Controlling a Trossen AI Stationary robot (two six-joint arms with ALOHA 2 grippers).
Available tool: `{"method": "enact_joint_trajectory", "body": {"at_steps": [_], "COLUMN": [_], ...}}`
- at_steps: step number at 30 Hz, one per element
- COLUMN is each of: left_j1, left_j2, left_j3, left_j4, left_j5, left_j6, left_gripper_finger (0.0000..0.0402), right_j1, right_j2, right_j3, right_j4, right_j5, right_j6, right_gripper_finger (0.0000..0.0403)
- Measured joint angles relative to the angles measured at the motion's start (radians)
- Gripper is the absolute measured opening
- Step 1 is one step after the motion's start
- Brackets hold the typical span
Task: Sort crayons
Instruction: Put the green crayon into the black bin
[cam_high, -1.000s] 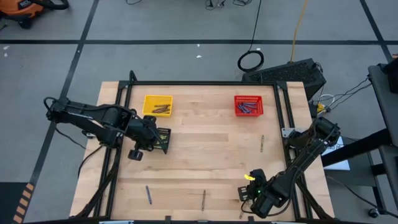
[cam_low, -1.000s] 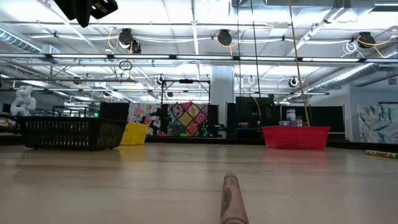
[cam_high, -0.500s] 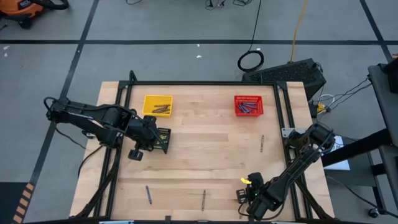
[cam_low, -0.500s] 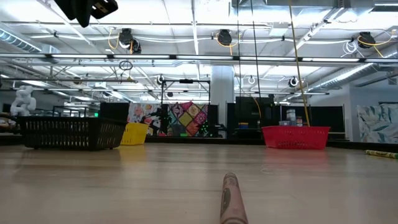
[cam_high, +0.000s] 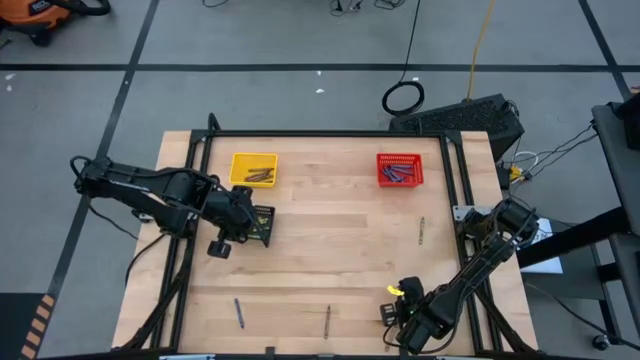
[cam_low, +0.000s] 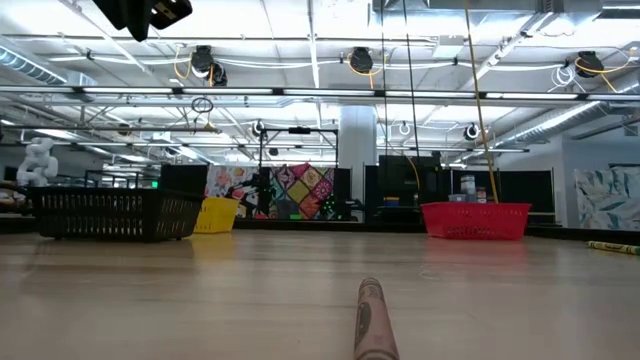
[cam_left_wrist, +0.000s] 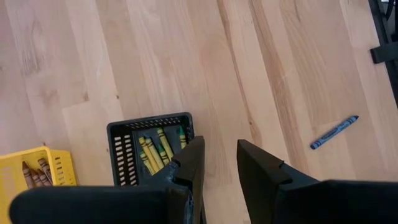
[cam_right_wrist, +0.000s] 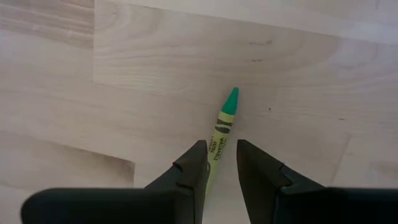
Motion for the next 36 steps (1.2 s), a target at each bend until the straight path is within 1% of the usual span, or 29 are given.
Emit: {"method": "enact_joint_trajectory", "body": {"at_steps": [6,15,21,25,32,36], "left_j1": [0.000,0.000,0.000,0.000,0.000,0.000], "left_j2": [0.000,0.000,0.000,0.000,0.000,0.000], "left_j3": [0.000,0.000,0.000,0.000,0.000,0.000], "left_j4": [0.000,-0.001,0.000,0.000,0.000,0.000], "left_j5": [0.000,0.000,0.000,0.000,0.000,0.000], "left_j6": [0.000,0.000,0.001,0.001,0.001,0.002], "left_gripper_finger": [0.0092,0.0092,0.0092,0.0092,0.0093,0.0093], "right_j1": [-0.006,-0.012,-0.012,-0.013,-0.013,-0.013], "right_j2": [0.009,0.060,0.069,0.071,0.073,0.074], "right_j3": [0.000,0.005,0.004,0.003,0.002,0.002], "right_j4": [0.004,0.026,0.017,0.002,-0.014,-0.045], "right_j5": [0.005,0.000,-0.021,-0.022,-0.025,-0.024], "right_j6": [0.000,-0.014,-0.034,-0.034,-0.028,-0.024], "right_gripper_finger": [0.0075,0.0075,0.0073,0.0059,0.0009,0.0006]}}
